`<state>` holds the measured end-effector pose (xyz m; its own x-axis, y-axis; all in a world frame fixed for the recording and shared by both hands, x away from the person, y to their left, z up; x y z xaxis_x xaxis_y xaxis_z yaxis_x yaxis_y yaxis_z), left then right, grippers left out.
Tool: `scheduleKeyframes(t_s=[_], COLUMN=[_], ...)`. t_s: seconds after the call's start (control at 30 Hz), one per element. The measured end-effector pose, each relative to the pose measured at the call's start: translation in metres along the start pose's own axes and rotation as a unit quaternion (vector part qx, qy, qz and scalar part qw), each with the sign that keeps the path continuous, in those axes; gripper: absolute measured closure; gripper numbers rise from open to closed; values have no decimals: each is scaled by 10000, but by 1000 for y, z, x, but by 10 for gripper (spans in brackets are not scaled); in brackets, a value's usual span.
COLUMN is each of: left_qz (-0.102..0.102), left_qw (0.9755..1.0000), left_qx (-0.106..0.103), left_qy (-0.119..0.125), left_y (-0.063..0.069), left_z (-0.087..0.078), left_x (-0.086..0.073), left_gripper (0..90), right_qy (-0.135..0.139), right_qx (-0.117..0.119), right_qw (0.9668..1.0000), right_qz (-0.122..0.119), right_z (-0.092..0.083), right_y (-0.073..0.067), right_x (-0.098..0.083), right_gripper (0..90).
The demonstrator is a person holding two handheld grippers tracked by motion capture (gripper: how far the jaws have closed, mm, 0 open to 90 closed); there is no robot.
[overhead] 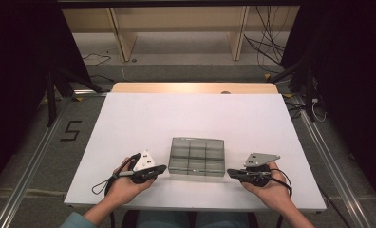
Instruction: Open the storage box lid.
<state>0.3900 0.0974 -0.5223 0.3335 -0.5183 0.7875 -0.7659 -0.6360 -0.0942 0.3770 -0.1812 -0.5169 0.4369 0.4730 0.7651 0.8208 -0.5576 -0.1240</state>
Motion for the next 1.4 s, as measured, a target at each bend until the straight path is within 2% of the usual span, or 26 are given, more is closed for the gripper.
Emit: scheduleKeyframes(t_s=[0.37, 0.93, 1.23, 1.4], left_qz=[102, 173, 224, 181], left_qw=[9999, 9998, 9997, 9997], left_qx=[-65, -86, -71, -42], left_qy=[33, 37, 51, 157], left_y=[1, 0, 0, -3], left_z=[3, 4, 5, 4], left_x=[1, 1, 1, 4], left_gripper=[896, 896, 895, 895], right_qy=[-77, -21, -60, -58], right_qx=[105, 41, 64, 32], right_qw=[9999, 9999, 9999, 9999], right_qz=[-43, -161, -130, -158], right_z=[5, 5, 5, 5], right_y=[-5, -5, -4, -2], right_x=[-1, 1, 0, 1], right_gripper=[900, 900, 900, 900])
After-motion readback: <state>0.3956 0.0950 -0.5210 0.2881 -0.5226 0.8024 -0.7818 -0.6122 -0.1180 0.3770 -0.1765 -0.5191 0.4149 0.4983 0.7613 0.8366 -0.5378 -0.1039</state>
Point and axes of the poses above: each handheld gripper's, and its own axes: z roughly forward along the jaws, x roughly out of its top, y roughly to its right, the point moved 8 cm from there along z, roughly forward along the jaws, and after that the axes turned 4 degrees about x, right-handed, at the moved point
